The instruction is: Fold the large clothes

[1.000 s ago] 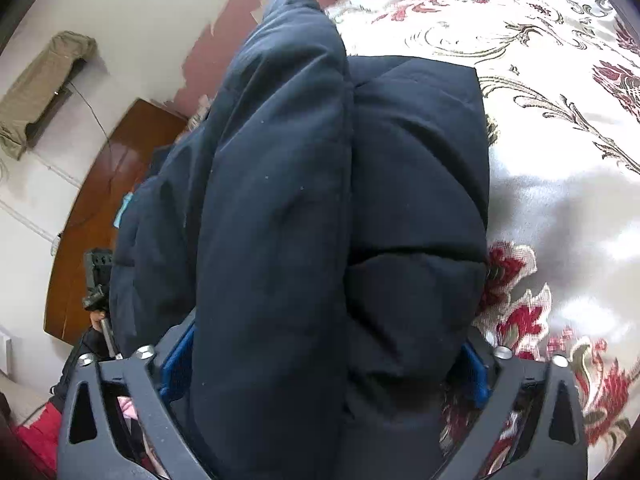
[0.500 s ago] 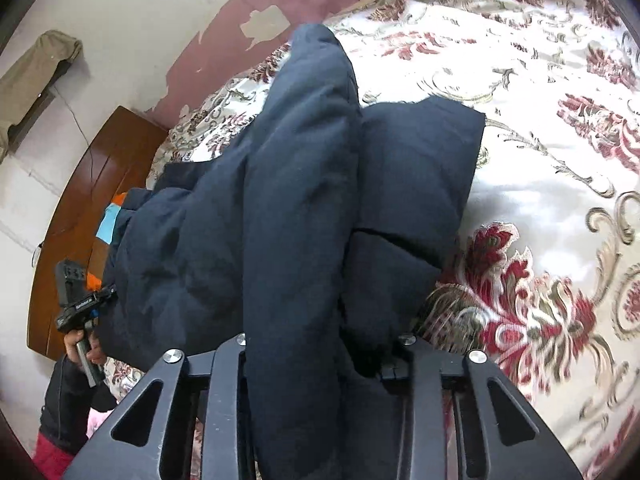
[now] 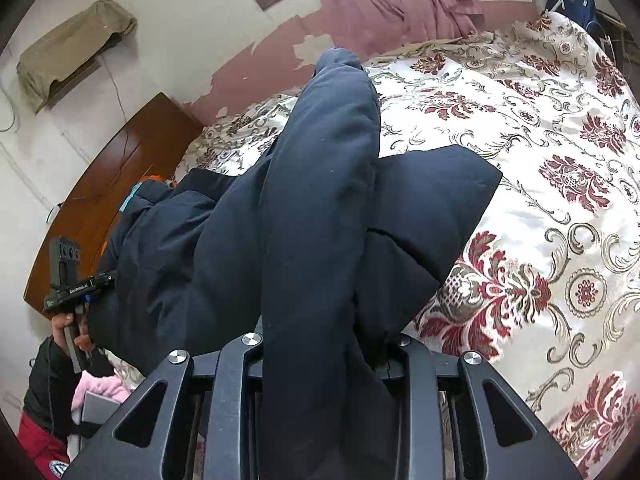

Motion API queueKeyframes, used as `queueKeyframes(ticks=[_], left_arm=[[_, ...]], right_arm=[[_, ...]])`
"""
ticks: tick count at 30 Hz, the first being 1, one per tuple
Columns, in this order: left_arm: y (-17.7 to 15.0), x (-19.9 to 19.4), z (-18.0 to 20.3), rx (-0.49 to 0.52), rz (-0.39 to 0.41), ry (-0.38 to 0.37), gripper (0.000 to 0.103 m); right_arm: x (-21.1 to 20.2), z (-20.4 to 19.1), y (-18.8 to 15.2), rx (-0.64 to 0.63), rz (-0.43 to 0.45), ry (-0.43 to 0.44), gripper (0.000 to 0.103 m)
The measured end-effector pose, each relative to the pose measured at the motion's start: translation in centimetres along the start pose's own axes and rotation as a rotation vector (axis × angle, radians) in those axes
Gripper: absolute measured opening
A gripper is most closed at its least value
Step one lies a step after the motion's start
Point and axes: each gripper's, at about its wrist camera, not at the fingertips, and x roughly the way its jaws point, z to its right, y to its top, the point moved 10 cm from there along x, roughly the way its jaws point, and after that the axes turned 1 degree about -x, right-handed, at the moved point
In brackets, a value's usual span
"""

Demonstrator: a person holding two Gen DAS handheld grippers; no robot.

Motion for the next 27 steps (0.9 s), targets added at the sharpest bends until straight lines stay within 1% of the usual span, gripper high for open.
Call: queueKeyframes(ticks=[1, 2, 4, 5, 6, 7, 8, 9, 11, 12, 13, 15, 16, 18, 19, 20, 21, 22, 23, 24, 25, 26, 27], left_arm=[[-0.8, 0.6, -0.5, -0.007, -0.009, 0.003, 0.018], [-1.4, 1.2, -0.9, -0.015, -0.017, 0.007, 0.018], [-3.0, 3.1, -2.3, -0.058, -0.042, 0.007, 0.018], [-4.1, 4.6, -3.4, -0.063, -0.053, 0.019, 0.018], [-4.8, 5.5, -4.2, -0.061, -0.044, 0.027, 0.019], [-5.2, 6.1, -4.8, -0.057, -0.026, 0.032, 0.019], [-5.4, 6.3, -5.3, -0.06, -0.007, 0.029, 0.019], [-5.6, 6.2, -5.6, -0.071, 0.009, 0.013, 0.02], [-6.0, 6.0, -6.0, -0.087, 0.024, -0.003, 0.022], [-6.1, 5.9, -6.1, -0.088, 0.024, 0.004, 0.025], [-6.2, 5.9, -6.3, -0.083, 0.022, 0.017, 0.027], [-6.3, 5.9, -6.0, -0.07, 0.013, 0.059, 0.035], [-6.3, 5.9, -5.9, -0.059, 0.007, 0.086, 0.037], [-6.3, 5.7, -5.9, -0.041, -0.01, 0.147, 0.042], [-6.3, 5.6, -5.8, -0.038, -0.017, 0.162, 0.042], [-6.3, 5.4, -5.7, -0.035, -0.018, 0.175, 0.043], [-6.3, 5.2, -5.5, -0.03, -0.013, 0.192, 0.043], [-6.2, 4.9, -5.3, -0.021, -0.006, 0.206, 0.043], [-6.2, 4.6, -5.1, -0.011, 0.005, 0.221, 0.044], [-6.2, 4.3, -4.9, 0.001, 0.017, 0.233, 0.047], [-6.2, 4.1, -4.8, 0.009, 0.024, 0.241, 0.052], [-6.3, 3.8, -4.4, 0.029, 0.037, 0.252, 0.071], [-6.2, 3.3, -4.0, 0.055, 0.072, 0.267, 0.091]], right_arm=[[0.1, 0.1, -0.5, -0.007, -0.001, -0.013, 0.025], [1.1, 0.3, -1.2, -0.004, -0.003, -0.024, 0.025], [3.1, 1.1, -2.8, 0.013, -0.027, -0.048, 0.025], [3.7, 1.3, -3.8, 0.019, -0.038, -0.057, 0.025], [4.6, 2.0, -4.6, 0.026, -0.051, -0.079, 0.026], [5.6, 3.3, -5.7, 0.03, -0.056, -0.124, 0.027], [6.1, 4.1, -6.2, 0.037, -0.057, -0.143, 0.03], [6.5, 5.2, -6.7, 0.058, -0.054, -0.147, 0.034], [6.6, 6.4, -7.1, 0.087, -0.038, -0.137, 0.041], [6.6, 6.7, -7.2, 0.087, -0.033, -0.129, 0.043], [6.5, 6.8, -7.1, 0.083, -0.031, -0.132, 0.046], [6.2, 6.8, -7.3, 0.065, -0.032, -0.151, 0.052], [6.0, 6.8, -7.3, 0.056, -0.035, -0.161, 0.054], [5.8, 6.9, -7.4, 0.061, -0.033, -0.183, 0.063], [5.7, 6.9, -7.4, 0.067, -0.032, -0.189, 0.064], [5.8, 7.1, -7.4, 0.072, -0.027, -0.197, 0.068], [5.7, 7.3, -7.5, 0.071, -0.014, -0.215, 0.075], [5.3, 7.4, -7.4, 0.058, 0.006, -0.244, 0.08], [4.8, 7.4, -7.1, 0.045, 0.028, -0.268, 0.087], [4.1, 7.3, -6.9, 0.03, 0.058, -0.286, 0.091], [3.4, 7.1, -6.7, 0.022, 0.079, -0.295, 0.092], [2.9, 6.9, -6.5, 0.013, 0.1, -0.306, 0.093], [2.2, 6.7, -6.3, 0.001, 0.122, -0.32, 0.094]])
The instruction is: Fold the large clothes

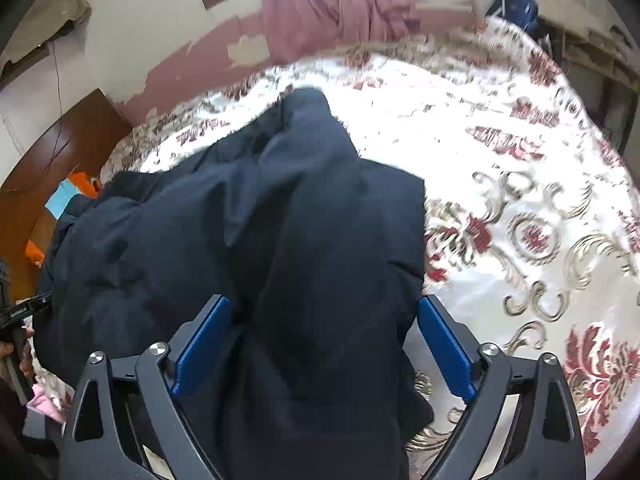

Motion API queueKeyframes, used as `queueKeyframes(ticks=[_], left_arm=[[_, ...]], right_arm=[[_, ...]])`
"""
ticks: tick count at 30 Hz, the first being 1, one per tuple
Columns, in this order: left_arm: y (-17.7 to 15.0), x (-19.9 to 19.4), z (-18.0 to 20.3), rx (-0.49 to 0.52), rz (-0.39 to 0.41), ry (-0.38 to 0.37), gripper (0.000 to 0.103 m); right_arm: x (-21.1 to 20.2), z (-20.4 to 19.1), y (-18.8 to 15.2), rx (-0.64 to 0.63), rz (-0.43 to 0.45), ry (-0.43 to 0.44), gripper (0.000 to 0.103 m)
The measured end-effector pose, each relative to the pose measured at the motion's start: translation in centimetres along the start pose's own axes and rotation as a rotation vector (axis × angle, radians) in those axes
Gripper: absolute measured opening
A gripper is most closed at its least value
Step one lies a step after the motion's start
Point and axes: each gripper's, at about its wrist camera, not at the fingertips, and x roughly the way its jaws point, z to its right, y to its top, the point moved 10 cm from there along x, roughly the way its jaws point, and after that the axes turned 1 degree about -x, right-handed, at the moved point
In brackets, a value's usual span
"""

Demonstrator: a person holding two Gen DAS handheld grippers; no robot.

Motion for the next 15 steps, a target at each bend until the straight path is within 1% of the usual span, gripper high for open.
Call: queueKeyframes(ticks=[1, 2, 4, 5, 6, 9, 11, 15], left_arm=[[0.2, -0.5, 0.2, 0.013, 0.03, 0.007, 0.095], [0.6, -1.3, 0.6, 0.026, 0.077, 0.012, 0.096], [1.0, -2.4, 0.9, 0.026, 0.129, 0.023, 0.098], [1.1, -2.8, 1.0, 0.022, 0.147, 0.032, 0.102], [1.2, -3.3, 1.2, 0.022, 0.175, 0.038, 0.103], [1.4, -4.7, 2.3, 0.041, 0.248, 0.054, 0.103], [1.2, -5.7, 3.4, 0.067, 0.296, 0.077, 0.103], [0.4, -7.6, 6.4, 0.106, 0.368, 0.058, 0.103]], right_arm=[[-0.6, -0.1, 0.3, -0.009, 0.018, -0.011, 0.094], [-1.2, -0.2, 0.6, -0.021, 0.04, -0.019, 0.095], [-2.2, -0.7, 0.9, -0.037, 0.08, -0.03, 0.098], [-2.7, -0.9, 1.0, -0.043, 0.098, -0.031, 0.1], [-3.0, -1.2, 1.3, -0.046, 0.113, -0.031, 0.1], [-4.8, -3.0, 1.2, -0.078, 0.193, -0.026, 0.101], [-5.7, -4.3, 1.0, -0.1, 0.23, -0.021, 0.101], [-7.5, -6.6, 0.4, -0.133, 0.305, -0.012, 0.101]])
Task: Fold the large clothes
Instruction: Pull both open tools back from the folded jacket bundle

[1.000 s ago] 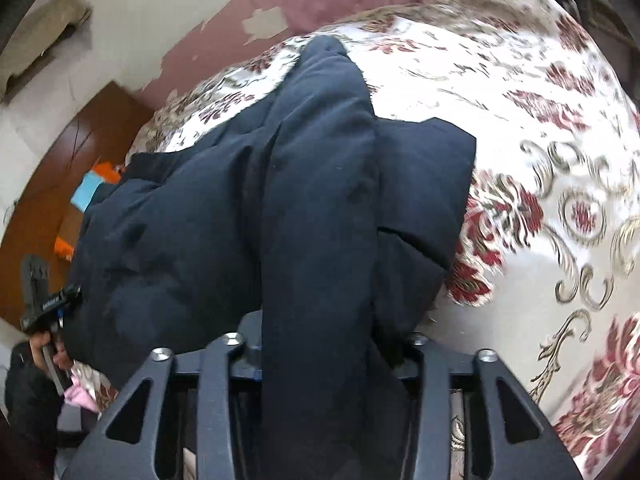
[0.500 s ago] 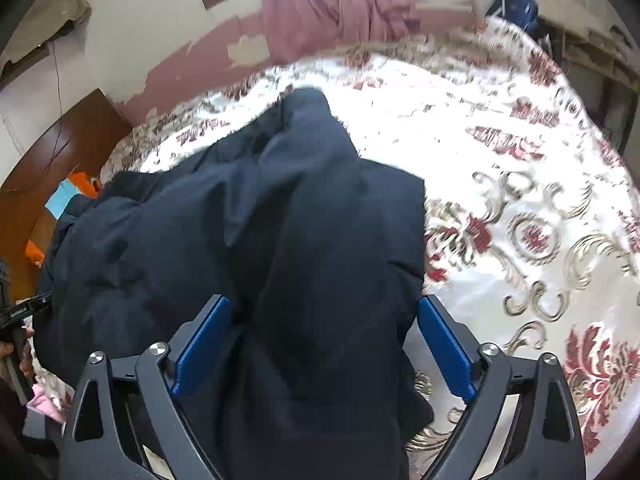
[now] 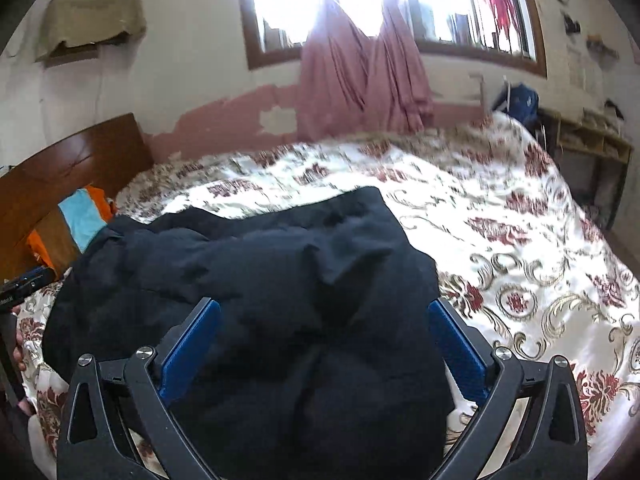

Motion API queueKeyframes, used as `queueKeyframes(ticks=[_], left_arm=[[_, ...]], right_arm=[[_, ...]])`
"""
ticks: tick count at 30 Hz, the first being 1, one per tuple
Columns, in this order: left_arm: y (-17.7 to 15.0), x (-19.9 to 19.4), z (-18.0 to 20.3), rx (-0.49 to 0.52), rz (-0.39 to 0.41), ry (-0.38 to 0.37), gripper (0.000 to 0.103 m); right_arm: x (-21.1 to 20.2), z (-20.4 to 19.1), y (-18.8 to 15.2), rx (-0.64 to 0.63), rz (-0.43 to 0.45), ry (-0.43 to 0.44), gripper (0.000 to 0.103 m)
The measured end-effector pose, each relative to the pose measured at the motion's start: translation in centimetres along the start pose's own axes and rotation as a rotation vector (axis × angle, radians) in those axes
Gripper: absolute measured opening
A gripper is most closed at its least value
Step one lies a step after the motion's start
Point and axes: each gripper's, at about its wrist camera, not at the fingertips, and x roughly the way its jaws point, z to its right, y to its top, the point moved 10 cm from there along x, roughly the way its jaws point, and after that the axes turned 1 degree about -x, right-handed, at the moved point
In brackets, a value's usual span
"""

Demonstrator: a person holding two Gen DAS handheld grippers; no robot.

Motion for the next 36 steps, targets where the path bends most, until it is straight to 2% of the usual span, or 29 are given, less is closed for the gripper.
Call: queueKeyframes(ticks=[6, 13, 17, 23, 36], left_arm=[[0.7, -2.9, 3.3, 0.031, 0.087, -0.006, 0.103], [1.6, -5.9, 5.2, 0.05, 0.175, 0.041, 0.103], [1.7, -6.9, 5.2, 0.021, 0.179, 0.056, 0.103], [1.5, -8.3, 5.1, 0.042, 0.213, 0.134, 0.103], [-1.1, -10.5, 5.9, 0.055, 0.228, 0.178, 0.103]], right_arm=[[-2.6, -1.8, 0.5, -0.017, 0.102, -0.014, 0.101], [-5.3, -2.7, 1.1, -0.039, 0.186, -0.044, 0.101], [-6.8, -3.0, 1.0, -0.04, 0.253, -0.052, 0.101], [-8.5, -3.3, 0.7, -0.05, 0.311, -0.074, 0.101], [-11.7, -5.6, -1.9, -0.07, 0.343, -0.067, 0.101]])
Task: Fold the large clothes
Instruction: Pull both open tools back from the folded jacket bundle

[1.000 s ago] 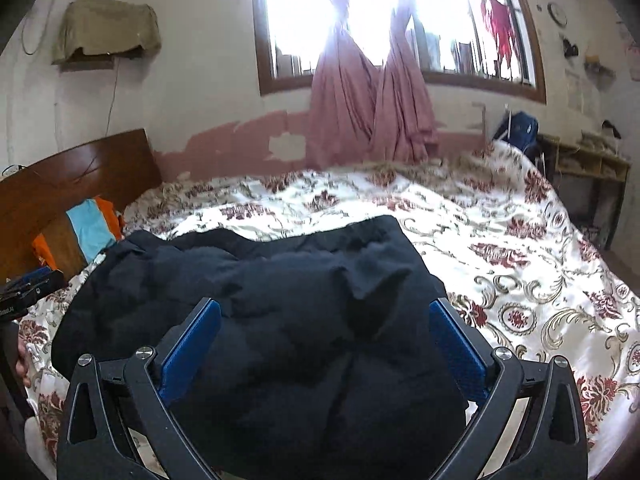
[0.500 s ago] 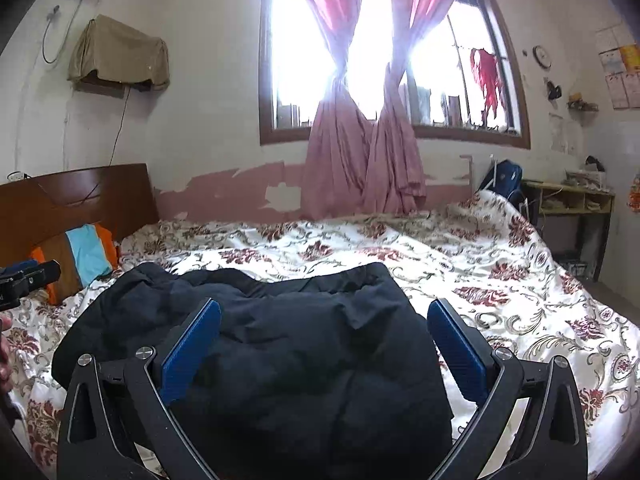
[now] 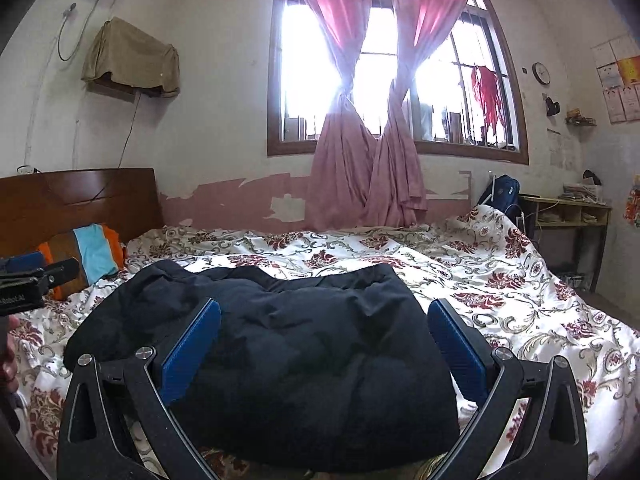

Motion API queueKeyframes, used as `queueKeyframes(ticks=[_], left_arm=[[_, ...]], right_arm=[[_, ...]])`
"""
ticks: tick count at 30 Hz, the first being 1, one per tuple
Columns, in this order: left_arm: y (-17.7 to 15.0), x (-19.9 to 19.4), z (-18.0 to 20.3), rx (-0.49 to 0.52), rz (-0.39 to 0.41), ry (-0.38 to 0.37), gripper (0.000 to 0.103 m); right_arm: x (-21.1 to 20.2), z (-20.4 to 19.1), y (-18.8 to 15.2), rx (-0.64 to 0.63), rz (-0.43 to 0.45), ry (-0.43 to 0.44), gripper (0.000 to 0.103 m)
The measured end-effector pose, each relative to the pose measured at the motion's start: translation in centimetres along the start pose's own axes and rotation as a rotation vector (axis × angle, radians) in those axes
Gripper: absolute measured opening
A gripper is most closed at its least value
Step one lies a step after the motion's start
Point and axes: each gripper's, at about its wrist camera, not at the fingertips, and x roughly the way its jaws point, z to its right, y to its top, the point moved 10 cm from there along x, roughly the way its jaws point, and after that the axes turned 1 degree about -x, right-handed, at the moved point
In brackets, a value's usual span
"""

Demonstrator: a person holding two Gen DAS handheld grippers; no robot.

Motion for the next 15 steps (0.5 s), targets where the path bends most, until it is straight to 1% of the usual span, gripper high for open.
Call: queueKeyframes(ticks=[3, 7, 11, 15], left_arm=[[-1.0, -0.6, 0.1, -0.011, 0.002, -0.013, 0.103], [-2.2, -1.4, -0.2, -0.007, 0.016, 0.011, 0.103], [-2.8, -2.2, -0.6, -0.001, 0.008, 0.026, 0.103], [-3.3, -3.0, -0.8, -0.002, -0.001, 0.036, 0.103]], right_arm=[[-0.9, -0.4, -0.4, 0.007, 0.01, 0.013, 0.101], [-1.6, -0.9, -0.8, 0.003, 0.014, 0.013, 0.101], [-2.5, -1.0, -1.1, 0.027, 0.011, 0.023, 0.101], [-3.6, -1.5, -1.3, 0.024, 0.014, 0.026, 0.101]])
